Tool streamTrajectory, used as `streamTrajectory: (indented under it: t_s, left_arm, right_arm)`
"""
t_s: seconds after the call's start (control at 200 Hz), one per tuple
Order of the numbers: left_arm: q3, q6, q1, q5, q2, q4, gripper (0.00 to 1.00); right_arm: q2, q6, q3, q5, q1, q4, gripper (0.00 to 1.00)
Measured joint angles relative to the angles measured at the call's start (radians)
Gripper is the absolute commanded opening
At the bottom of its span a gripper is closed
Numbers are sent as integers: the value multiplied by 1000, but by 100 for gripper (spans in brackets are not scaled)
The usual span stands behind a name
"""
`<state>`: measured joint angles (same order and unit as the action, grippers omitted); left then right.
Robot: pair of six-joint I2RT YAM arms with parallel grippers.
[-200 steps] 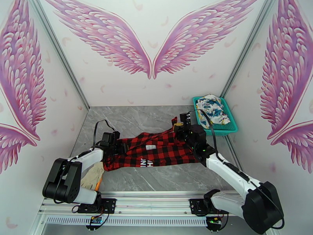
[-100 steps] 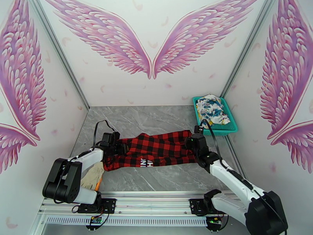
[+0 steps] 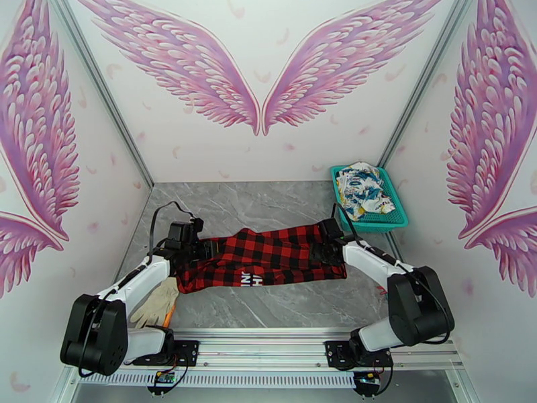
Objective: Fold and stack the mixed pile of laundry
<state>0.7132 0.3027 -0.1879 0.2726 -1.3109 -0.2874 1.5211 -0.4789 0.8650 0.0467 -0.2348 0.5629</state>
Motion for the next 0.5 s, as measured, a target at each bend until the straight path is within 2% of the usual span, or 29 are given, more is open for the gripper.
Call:
streamTrajectory:
  t_s: [0.17,0.32,0.435,0.5]
  left_arm:
    - [0,0,0,0,0,-3,57]
    - [0,0,0,-1,0,-5,57]
    - [0,0,0,-2,0,-10,57]
    - [0,0,0,-5,0,-13,57]
  right_arm:
    - [34,-5,1,-95,6,-34,46]
    - [63,8,28,-109,5,-40,17]
    - [54,17,57,-83,5,-6,3]
    - [23,34,76,-61,4,26,0]
